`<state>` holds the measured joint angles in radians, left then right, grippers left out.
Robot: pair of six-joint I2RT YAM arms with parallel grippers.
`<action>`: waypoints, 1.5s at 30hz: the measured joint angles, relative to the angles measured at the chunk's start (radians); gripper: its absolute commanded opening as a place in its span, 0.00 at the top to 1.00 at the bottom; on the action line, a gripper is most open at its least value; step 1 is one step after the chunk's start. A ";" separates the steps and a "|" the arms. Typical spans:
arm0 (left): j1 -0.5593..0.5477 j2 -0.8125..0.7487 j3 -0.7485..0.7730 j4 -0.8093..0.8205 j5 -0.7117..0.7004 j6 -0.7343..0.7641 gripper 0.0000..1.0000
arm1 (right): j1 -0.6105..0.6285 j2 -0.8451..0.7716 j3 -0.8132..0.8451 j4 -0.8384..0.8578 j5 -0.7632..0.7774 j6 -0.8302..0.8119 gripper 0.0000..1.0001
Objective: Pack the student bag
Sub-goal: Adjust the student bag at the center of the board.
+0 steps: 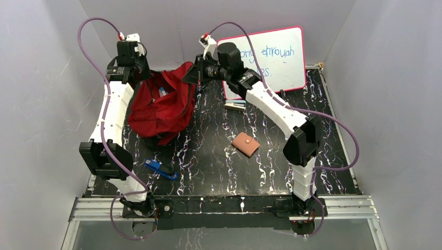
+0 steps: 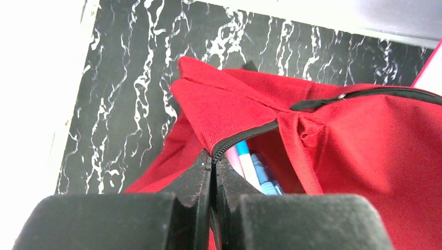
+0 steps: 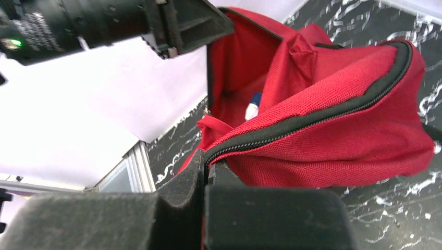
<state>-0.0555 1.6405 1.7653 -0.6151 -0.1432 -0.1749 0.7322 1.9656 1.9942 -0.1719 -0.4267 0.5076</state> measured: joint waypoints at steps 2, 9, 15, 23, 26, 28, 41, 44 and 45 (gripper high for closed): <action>0.000 0.016 0.048 -0.002 -0.005 0.004 1.00 | 0.000 -0.001 0.043 -0.007 0.001 -0.005 1.00; -0.005 0.039 0.102 -0.008 -0.005 0.014 1.00 | -0.012 -0.043 0.069 -0.014 0.014 -0.026 1.00; -0.007 0.040 0.101 -0.008 -0.003 0.023 1.00 | -0.026 -0.088 -0.026 -0.012 0.008 -0.039 1.00; -0.008 0.040 0.040 -0.001 0.044 0.037 1.00 | -0.028 -0.239 -0.433 0.001 0.027 -0.039 1.00; -0.008 0.040 -0.014 0.008 0.096 0.036 1.00 | -0.027 -0.275 -0.577 0.007 0.047 -0.040 0.98; -0.010 0.037 -0.072 0.022 0.140 0.032 1.00 | -0.025 -0.288 -0.655 0.007 0.071 -0.043 0.94; -0.025 0.023 -0.404 0.090 0.345 0.006 1.00 | -0.025 -0.360 -0.877 -0.016 0.218 -0.063 0.49; -0.043 -0.001 -0.436 0.100 0.380 -0.002 1.00 | -0.025 -0.404 -0.876 -0.017 0.267 -0.072 0.43; -0.051 -0.010 -0.446 0.106 0.393 -0.006 1.00 | -0.025 -0.416 -0.875 -0.017 0.278 -0.076 0.43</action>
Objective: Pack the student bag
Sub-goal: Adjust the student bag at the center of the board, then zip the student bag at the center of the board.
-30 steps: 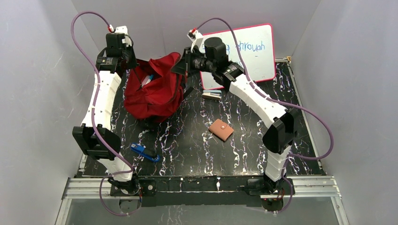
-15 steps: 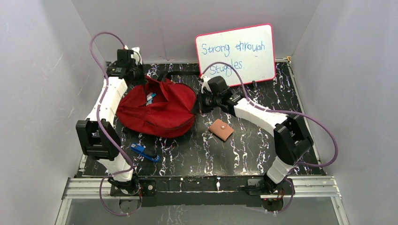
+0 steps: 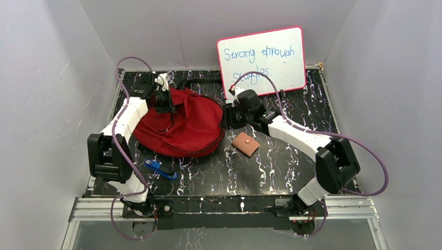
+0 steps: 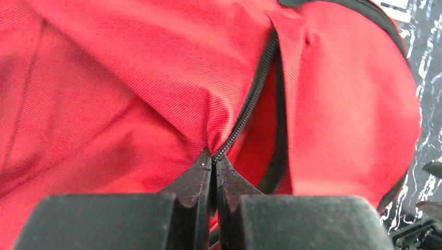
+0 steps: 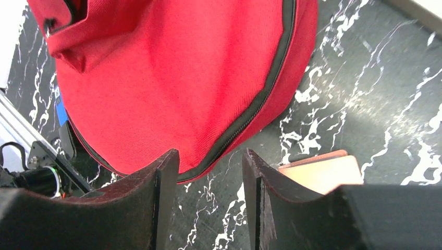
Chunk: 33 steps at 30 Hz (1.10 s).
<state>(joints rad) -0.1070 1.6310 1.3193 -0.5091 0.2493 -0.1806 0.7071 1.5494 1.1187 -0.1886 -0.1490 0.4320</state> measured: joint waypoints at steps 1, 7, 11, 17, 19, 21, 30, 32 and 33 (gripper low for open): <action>-0.012 -0.007 -0.008 0.004 0.011 -0.003 0.99 | 0.000 -0.013 0.004 -0.002 0.013 -0.005 0.42; -0.098 -0.013 -0.027 0.026 0.024 -0.019 0.90 | 0.000 -0.029 0.042 0.002 0.051 -0.026 0.41; -0.137 -0.022 -0.055 0.038 0.029 -0.033 0.79 | 0.000 -0.029 0.043 0.001 0.056 -0.033 0.41; -0.151 -0.049 -0.090 0.034 0.031 -0.055 0.67 | 0.000 -0.029 0.043 0.001 0.056 -0.037 0.39; -0.151 -0.073 -0.092 0.034 0.021 -0.063 0.64 | 0.000 -0.029 0.045 0.001 0.056 -0.039 0.39; -0.151 -0.108 -0.092 0.034 0.000 -0.072 0.64 | 0.000 -0.029 0.047 0.001 0.056 -0.041 0.37; -0.150 -0.373 -0.141 0.065 -0.294 -0.185 0.62 | 0.000 -0.019 0.095 0.003 0.006 -0.104 0.25; -0.146 -0.448 -0.188 0.067 -0.380 -0.237 0.62 | 0.000 -0.001 0.134 0.007 -0.029 -0.139 0.25; -0.143 -0.490 -0.220 0.064 -0.426 -0.272 0.62 | 0.002 0.013 0.162 0.006 -0.045 -0.157 0.26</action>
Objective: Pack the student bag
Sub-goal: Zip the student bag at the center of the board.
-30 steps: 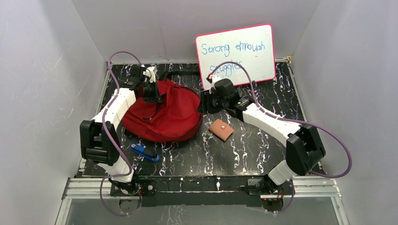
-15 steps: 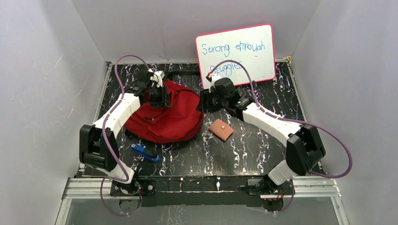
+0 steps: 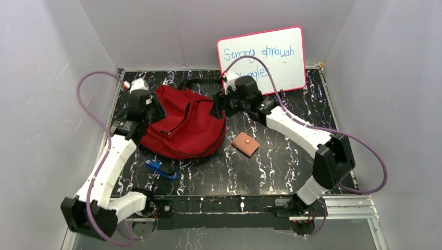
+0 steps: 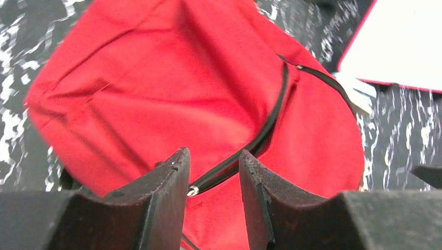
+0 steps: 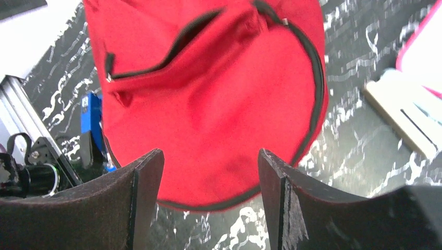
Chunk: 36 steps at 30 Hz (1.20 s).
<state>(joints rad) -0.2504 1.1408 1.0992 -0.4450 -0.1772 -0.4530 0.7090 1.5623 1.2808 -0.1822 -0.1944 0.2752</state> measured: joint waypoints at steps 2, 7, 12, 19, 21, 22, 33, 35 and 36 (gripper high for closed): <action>0.003 -0.077 -0.056 -0.015 -0.075 -0.068 0.62 | 0.009 0.042 0.072 -0.007 -0.019 -0.042 0.25; 0.006 -0.281 -0.169 -0.103 -0.241 -0.280 0.64 | 0.104 0.235 0.362 -0.050 -0.048 -0.166 0.23; 0.006 -0.512 -0.222 -0.182 -0.376 -0.454 0.66 | 0.224 0.445 0.610 -0.126 -0.116 -0.304 0.23; 0.006 -0.576 -0.164 -0.279 -0.525 -0.544 0.67 | 0.323 0.776 1.044 -0.313 -0.130 -0.447 0.26; 0.006 -0.573 -0.157 -0.293 -0.547 -0.546 0.67 | 0.346 0.805 1.063 -0.336 -0.101 -0.480 0.30; 0.006 -0.573 -0.155 -0.298 -0.555 -0.546 0.67 | 0.359 0.815 1.063 -0.348 -0.083 -0.494 0.32; 0.006 -0.572 -0.152 -0.314 -0.568 -0.544 0.68 | 0.414 0.834 1.060 -0.351 0.077 -0.551 0.40; 0.006 -0.572 -0.152 -0.312 -0.567 -0.542 0.68 | 0.410 0.843 1.060 -0.334 0.096 -0.554 0.41; 0.006 -0.571 -0.152 -0.311 -0.567 -0.539 0.68 | 0.409 0.849 1.061 -0.329 0.104 -0.556 0.41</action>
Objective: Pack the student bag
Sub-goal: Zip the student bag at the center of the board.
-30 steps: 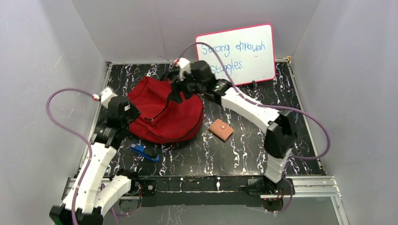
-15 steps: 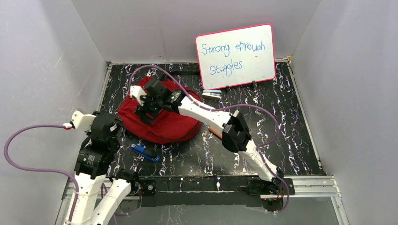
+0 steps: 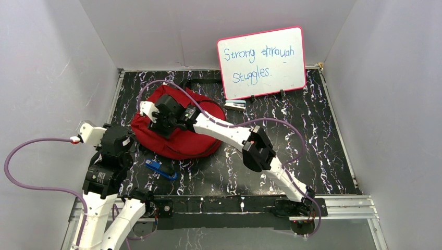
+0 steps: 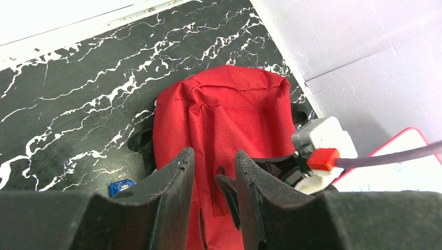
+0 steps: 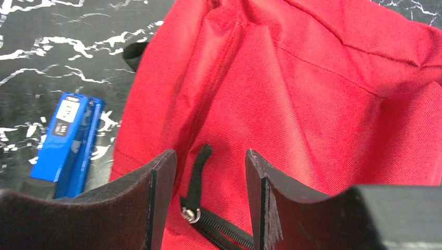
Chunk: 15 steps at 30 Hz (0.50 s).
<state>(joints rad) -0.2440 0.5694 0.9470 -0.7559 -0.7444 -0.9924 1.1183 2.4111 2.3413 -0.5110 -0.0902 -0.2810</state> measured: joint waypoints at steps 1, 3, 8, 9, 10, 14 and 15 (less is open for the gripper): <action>0.000 0.000 0.000 0.000 0.000 0.002 0.68 | -0.002 0.008 0.000 0.006 0.010 -0.002 0.42; 0.000 0.002 0.000 0.000 0.000 0.008 0.68 | -0.006 0.028 0.003 0.012 0.022 -0.007 0.42; 0.000 0.004 0.000 0.003 0.000 0.019 0.68 | -0.008 0.054 0.003 0.005 0.032 -0.011 0.47; 0.000 0.004 0.000 0.005 0.000 0.020 0.68 | -0.008 0.054 0.003 0.006 0.032 -0.011 0.49; 0.000 0.004 0.000 0.008 0.000 0.021 0.68 | -0.008 0.054 0.004 0.009 0.032 -0.012 0.50; 0.000 0.004 0.000 0.016 0.003 0.024 0.68 | -0.008 0.054 0.004 0.010 0.032 -0.013 0.62; 0.000 0.005 0.000 0.016 0.003 0.024 0.68 | -0.008 0.054 0.004 0.012 0.032 -0.014 0.64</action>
<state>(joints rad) -0.2440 0.5739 0.9474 -0.7399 -0.7410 -0.9688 1.1103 2.4649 2.3451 -0.4992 -0.0578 -0.2947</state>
